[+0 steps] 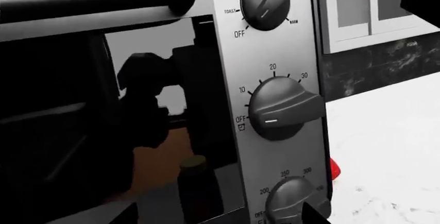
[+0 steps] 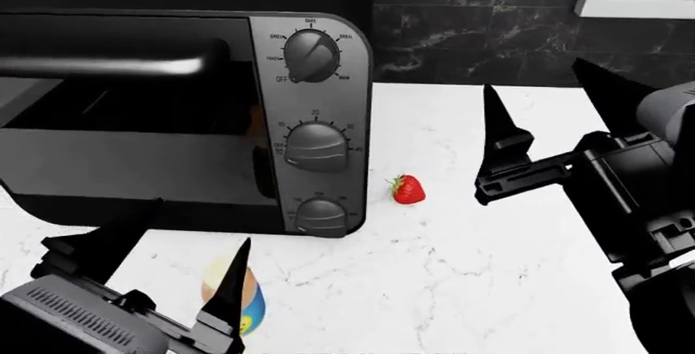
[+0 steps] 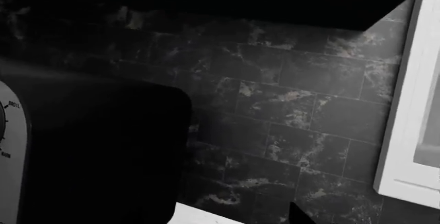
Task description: Pick the honey bottle and salsa from the counter and place them in the cabinets closest to them.
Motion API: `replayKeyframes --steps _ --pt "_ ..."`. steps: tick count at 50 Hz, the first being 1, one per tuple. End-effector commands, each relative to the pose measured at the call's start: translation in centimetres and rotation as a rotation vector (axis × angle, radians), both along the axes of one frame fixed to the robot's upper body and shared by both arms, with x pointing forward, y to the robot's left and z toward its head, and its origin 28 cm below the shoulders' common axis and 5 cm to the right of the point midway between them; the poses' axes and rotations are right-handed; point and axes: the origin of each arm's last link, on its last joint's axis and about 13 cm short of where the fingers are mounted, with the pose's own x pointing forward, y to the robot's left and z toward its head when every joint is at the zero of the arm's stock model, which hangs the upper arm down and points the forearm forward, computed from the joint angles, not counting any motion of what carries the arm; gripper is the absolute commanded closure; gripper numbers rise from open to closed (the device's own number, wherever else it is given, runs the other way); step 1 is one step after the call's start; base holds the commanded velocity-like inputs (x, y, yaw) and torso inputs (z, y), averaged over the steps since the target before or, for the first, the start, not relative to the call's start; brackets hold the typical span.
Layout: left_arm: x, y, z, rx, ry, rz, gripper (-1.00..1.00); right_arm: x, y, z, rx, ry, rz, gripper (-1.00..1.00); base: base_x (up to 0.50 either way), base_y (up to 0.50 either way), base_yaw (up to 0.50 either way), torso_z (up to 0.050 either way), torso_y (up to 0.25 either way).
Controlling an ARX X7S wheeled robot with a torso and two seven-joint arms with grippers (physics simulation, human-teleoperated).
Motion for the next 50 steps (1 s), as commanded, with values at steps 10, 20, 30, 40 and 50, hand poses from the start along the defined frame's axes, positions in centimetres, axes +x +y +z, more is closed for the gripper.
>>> replayKeyframes --steps 10,20,30,40,50 --pt "0.2 -0.2 -2.3 0.056 0.135 -0.012 -1.0 0.1 0.1 0.9 0.032 -0.045 -0.003 -1.0 0.0 0.0 0.0 0.0 -0.002" --pt "0.8 -0.4 -3.1 0.077 0.175 0.0 -1.0 0.1 0.2 0.8 0.033 -0.044 0.0 -1.0 0.0 0.0 0.0 0.0 0.0" --pt "1.8 -0.6 -4.3 0.116 0.231 0.011 -1.0 0.1 0.2 0.8 0.034 -0.047 0.0 -1.0 0.0 0.0 0.0 0.0 0.0" --pt "2.2 -0.6 -5.3 0.154 0.287 0.025 -1.0 0.0 0.1 0.9 0.036 -0.051 -0.001 -1.0 0.0 0.0 0.0 0.0 0.0" --pt "2.0 -0.3 -5.8 0.167 0.324 0.022 1.0 0.0 0.2 1.1 0.034 -0.052 0.0 -1.0 0.0 0.0 0.0 0.0 -0.001"
